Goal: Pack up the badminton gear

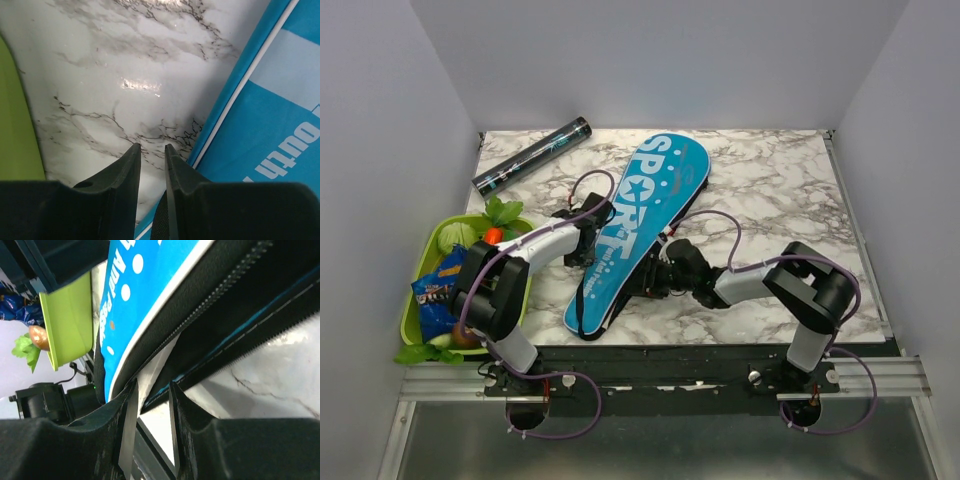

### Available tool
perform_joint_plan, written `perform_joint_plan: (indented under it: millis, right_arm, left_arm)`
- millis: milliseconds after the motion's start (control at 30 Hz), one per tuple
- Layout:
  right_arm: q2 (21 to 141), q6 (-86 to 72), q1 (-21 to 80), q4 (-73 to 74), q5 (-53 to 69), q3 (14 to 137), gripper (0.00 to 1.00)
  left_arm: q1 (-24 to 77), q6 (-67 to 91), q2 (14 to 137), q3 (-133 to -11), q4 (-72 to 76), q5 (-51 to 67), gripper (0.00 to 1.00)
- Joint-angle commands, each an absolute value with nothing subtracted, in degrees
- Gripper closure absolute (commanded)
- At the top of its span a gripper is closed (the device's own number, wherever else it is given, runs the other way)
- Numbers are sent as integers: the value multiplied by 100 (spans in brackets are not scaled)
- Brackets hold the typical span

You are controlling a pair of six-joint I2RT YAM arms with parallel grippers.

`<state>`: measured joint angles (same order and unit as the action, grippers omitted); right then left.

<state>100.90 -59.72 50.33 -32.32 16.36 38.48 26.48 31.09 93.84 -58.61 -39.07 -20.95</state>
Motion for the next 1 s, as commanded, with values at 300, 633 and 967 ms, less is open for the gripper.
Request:
perform_joint_plan:
  millis: [300, 633, 967]
  right_arm:
    - [10723, -6143, 5124, -4253, 1345, 3736, 61]
    - [10661, -6196, 5133, -4728, 1389, 3393, 61]
    - [10196, -6434, 5133, -5449, 1371, 2479, 61]
  left_arm:
    - [2820, 3076, 9211, -5247, -3744, -897, 74]
    - [3480, 3374, 9167, -4992, -3534, -291, 76]
    - [4333, 3902, 9509, -4834, -2708, 457, 79]
